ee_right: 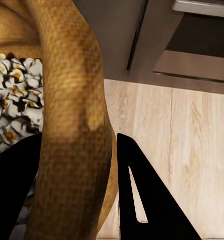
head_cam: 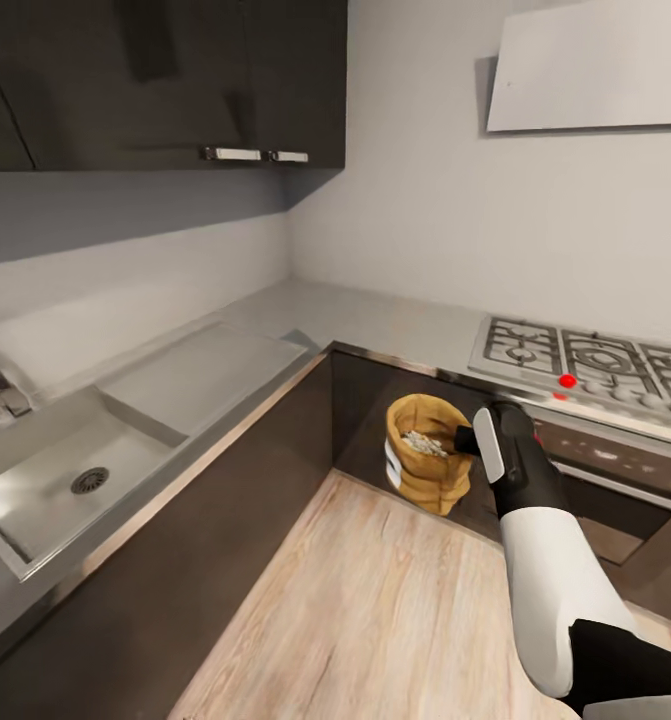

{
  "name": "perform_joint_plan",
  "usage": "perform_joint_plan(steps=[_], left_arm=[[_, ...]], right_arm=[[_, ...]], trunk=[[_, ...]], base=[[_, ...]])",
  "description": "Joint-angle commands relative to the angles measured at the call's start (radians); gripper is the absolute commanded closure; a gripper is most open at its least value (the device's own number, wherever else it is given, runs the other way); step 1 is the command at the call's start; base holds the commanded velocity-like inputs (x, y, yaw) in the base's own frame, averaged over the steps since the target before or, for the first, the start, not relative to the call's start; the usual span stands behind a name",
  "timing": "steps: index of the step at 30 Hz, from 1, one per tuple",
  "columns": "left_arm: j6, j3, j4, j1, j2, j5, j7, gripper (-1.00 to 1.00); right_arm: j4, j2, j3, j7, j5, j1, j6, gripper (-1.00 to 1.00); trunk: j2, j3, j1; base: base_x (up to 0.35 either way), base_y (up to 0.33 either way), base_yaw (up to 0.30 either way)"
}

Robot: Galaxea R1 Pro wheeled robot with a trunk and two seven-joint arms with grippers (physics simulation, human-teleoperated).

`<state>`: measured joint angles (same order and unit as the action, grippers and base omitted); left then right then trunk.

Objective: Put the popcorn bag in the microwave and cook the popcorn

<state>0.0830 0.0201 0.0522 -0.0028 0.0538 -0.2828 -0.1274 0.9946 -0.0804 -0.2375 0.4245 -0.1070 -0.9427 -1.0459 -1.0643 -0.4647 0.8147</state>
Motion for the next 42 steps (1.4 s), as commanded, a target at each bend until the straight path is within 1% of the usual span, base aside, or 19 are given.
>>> perform_joint_plan(steps=[1, 5, 18, 21, 23, 35, 42], left_arm=[[0.003, 0.001, 0.000, 0.000, -0.001, -0.003, -0.002, -1.00], [0.002, 0.000, 0.000, 0.000, -0.004, -0.006, 0.005, -1.00], [0.003, -0.003, 0.016, 0.000, -0.006, -0.006, 0.009, -1.00], [0.003, 0.002, 0.015, 0.000, -0.006, -0.008, 0.009, -1.00], [0.003, 0.003, 0.015, 0.000, -0.006, -0.009, 0.009, -1.00], [0.003, 0.003, 0.015, 0.000, -0.006, -0.010, 0.008, -1.00], [0.003, 0.003, 0.015, 0.000, -0.006, -0.010, 0.008, -1.00]], right_arm=[[0.001, 0.000, -0.002, 0.010, -0.012, -0.001, -0.001, 1.00], [0.000, 0.000, -0.002, 0.010, -0.014, -0.001, -0.001, 1.00], [-0.001, -0.001, -0.001, 0.010, -0.013, 0.012, -0.001, 1.00], [-0.006, -0.001, 0.000, 0.010, -0.010, 0.035, -0.001, 1.00], [-0.008, -0.001, -0.001, 0.010, -0.010, 0.040, -0.001, 1.00], [-0.020, 0.000, -0.002, 0.011, -0.010, 0.042, -0.001, 1.00], [-0.019, 0.001, -0.001, 0.011, -0.003, 0.042, -0.001, 1.00]], trunk=[[-0.001, 0.001, -0.001], [-0.001, 0.007, -0.001], [-0.001, 0.027, -0.001], [-0.001, 0.032, -0.001], [-0.001, 0.035, -0.001], [-0.001, 0.054, -0.001], [-0.001, 0.066, -0.001]], base=[[-0.347, 0.000, 0.000], [-0.176, 0.000, 0.000], [-0.005, 0.000, 0.000], [0.000, 0.000, 0.000], [0.000, 0.000, 0.000], [0.000, 0.000, 0.000], [0.000, 0.000, -0.070]])
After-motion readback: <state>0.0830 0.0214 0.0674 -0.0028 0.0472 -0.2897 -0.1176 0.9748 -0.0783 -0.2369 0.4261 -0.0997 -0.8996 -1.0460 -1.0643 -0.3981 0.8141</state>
